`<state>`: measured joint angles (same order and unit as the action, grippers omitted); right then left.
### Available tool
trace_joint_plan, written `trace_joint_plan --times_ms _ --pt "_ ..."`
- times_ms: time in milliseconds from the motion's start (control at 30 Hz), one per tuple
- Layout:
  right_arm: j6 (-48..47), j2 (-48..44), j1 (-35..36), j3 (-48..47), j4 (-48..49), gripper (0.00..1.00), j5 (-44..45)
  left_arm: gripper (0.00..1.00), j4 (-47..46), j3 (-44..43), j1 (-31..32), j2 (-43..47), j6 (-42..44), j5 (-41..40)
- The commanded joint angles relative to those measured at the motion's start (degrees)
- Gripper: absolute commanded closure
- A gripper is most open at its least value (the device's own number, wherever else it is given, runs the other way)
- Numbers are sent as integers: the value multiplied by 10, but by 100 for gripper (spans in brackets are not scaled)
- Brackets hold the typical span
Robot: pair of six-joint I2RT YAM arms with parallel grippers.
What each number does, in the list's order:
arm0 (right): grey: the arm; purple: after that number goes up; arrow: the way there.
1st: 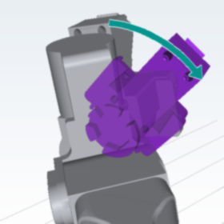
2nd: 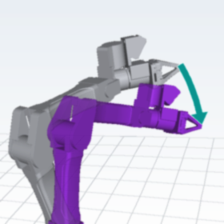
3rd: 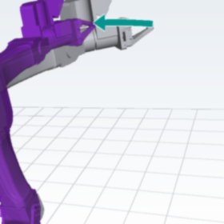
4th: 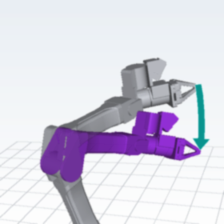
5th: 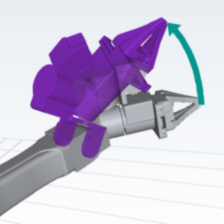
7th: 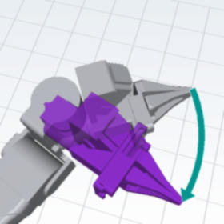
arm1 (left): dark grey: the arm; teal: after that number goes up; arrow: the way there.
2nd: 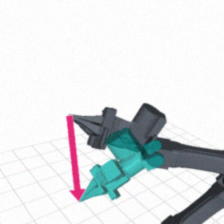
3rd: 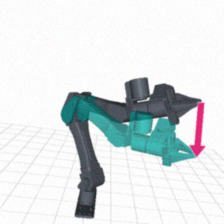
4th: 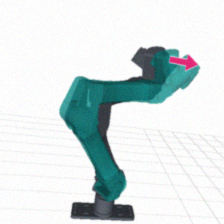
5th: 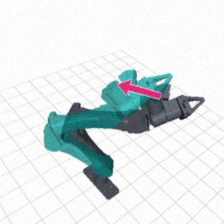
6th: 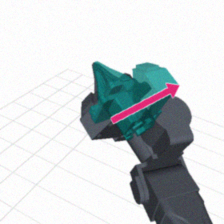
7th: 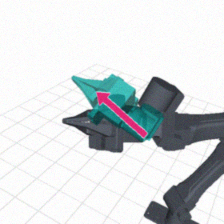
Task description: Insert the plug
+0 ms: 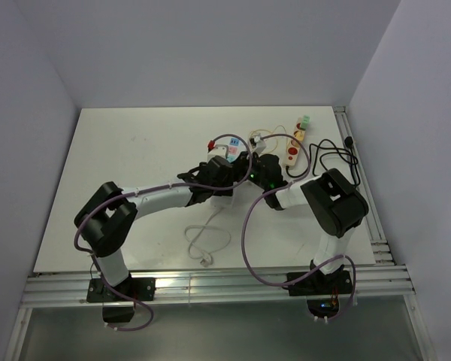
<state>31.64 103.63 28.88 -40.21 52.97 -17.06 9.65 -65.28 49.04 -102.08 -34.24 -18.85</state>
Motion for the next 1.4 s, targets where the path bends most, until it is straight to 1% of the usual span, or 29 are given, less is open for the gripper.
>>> trace_joint_plan --times_ms 0,67,100,133,167,200,267,433,500,533,567,600,633,667,700,733,767,833,900,933,967,1000,1133,1300,1367 --pt "0 31 44 14 -141 100 -65 68 71 64 -5 -59 -22 52" --pt "-8 25 44 7 -152 100 -62 68 68 80 -12 -45 -24 51" --pt "-13 19 44 2 -160 90 -51 68 65 85 -14 -40 -24 51" --pt "-18 7 44 -3 -175 84 -46 68 63 97 -18 -30 -25 55" --pt "-29 -1 44 -5 -184 74 -35 68 59 103 -20 -24 -25 56" --pt "-33 -10 43 -8 -193 70 -27 68 58 107 -23 -21 -26 56" --pt "-36 -32 37 -10 -208 65 -15 67 56 118 -24 -8 -25 55" --pt "-23 -95 2 14 -219 62 4 67 69 125 -25 6 -22 44" --pt "-26 -116 -15 18 -232 58 22 66 69 128 -25 13 -22 43" --pt "-26 -140 -17 21 -254 53 36 66 70 130 -25 20 -22 43" --pt "-32 -152 -19 21 -267 46 57 64 67 131 -25 23 -22 44" --pt "-36 -163 -20 21 -278 34 92 62 64 131 -25 26 -21 49" --pt "-38 -185 -20 24 -297 29 114 57 59 130 -25 33 -18 51" --pt "-31 -195 -20 24 -308 15 159 54 58 128 -25 36 -17 53" --pt "-30 -214 -20 25 -323 9 170 50 56 126 -25 40 -14 58" --pt "-31 -219 -20 30 -328 7 186 43 55 119 -25 42 -12 61" --pt "-33 -224 -21 32 -331 8 192 39 54 115 -25 43 -11 64" --pt "-32 -224 -21 26 -355 7 217 30 52 99 -25 45 -5 79" --pt "-43 -217 -21 15 -378 7 234 23 50 87 -25 47 2 90" --pt "-46 -215 -21 8 -393 7 240 15 50 76 -25 49 5 101" --pt "-54 -214 -21 5 -400 6 247 10 48 73 -25 50 7 108" --pt "-56 -208 -22 1 -407 5 254 2 49 68 -25 54 8 111" --pt "-63 -198 -27 -15 -436 5 265 0 51 47 -25 65 13 121" --pt "-84 -184 -35 -34 -456 10 260 0 54 49 -37 110 14 152" --pt "-107 -165 -35 -67 -489 12 239 1 63 46 -40 126 15 155"
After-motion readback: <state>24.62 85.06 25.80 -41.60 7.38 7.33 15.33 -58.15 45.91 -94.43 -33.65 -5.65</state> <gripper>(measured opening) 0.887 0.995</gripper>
